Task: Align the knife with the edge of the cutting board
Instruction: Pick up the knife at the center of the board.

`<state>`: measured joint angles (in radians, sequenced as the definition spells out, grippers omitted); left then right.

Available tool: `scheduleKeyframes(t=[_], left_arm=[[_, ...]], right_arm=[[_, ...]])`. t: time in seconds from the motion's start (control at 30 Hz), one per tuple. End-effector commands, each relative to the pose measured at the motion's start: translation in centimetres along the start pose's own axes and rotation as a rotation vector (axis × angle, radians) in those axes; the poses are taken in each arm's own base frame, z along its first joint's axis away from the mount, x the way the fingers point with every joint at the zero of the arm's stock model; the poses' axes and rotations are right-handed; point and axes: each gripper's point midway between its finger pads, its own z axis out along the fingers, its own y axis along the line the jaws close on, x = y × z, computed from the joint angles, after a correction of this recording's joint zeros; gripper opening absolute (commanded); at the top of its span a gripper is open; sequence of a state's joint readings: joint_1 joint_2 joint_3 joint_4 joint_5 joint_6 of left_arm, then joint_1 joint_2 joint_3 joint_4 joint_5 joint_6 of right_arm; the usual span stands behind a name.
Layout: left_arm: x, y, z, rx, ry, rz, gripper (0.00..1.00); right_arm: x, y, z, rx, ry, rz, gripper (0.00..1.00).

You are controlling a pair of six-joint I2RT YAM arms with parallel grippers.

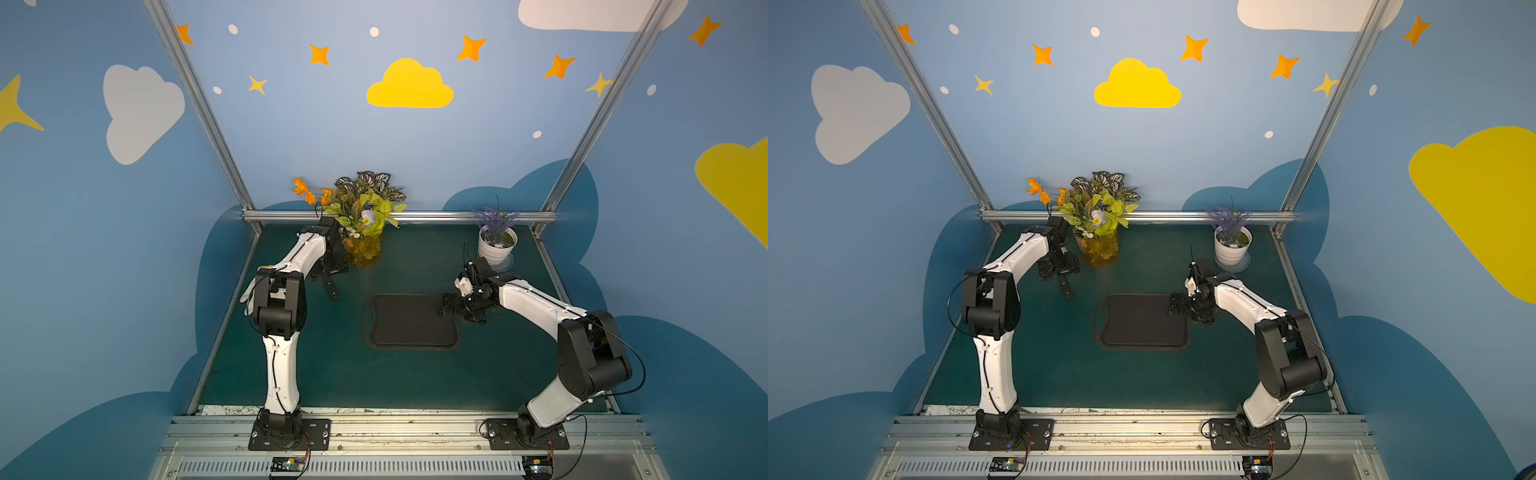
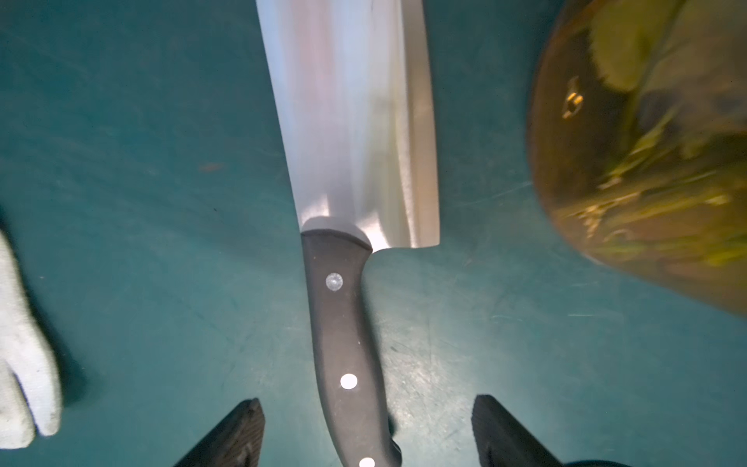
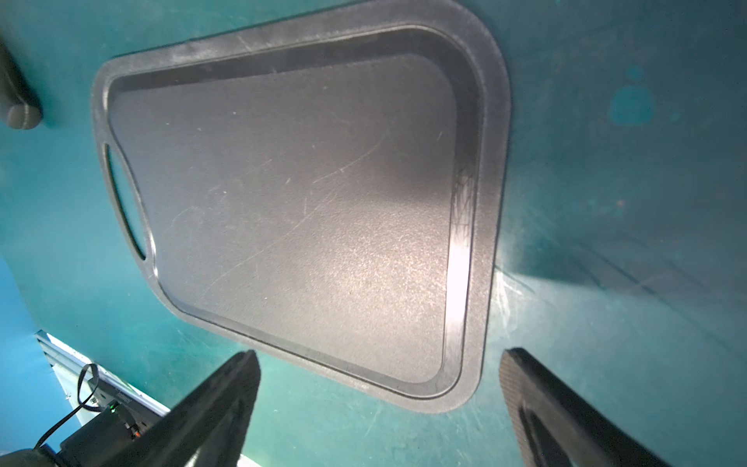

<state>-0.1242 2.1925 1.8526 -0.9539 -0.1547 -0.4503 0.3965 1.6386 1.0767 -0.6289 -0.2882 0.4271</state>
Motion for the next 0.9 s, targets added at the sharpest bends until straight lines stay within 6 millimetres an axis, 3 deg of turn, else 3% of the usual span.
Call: scheduleKeyframes(t=[0.0, 0.57, 0.87], left_arm=[[1.0, 0.6, 0.8, -0.022, 0.046, 0.007, 0.82], [3.1, 1.6, 5.2, -0.033, 0.149, 0.004, 0.67], [1.9, 1.5, 6.0, 0.001, 0.134, 0.002, 0.67]], right_arm=[[0.1, 0.5, -0.4, -0.023, -0.013, -0.028, 0.98], [0.8, 0.0, -0.1, -0.026, -0.005, -0.030, 0.98], [1.2, -0.3, -0.1, -0.018, -0.006, -0.029, 0.98]])
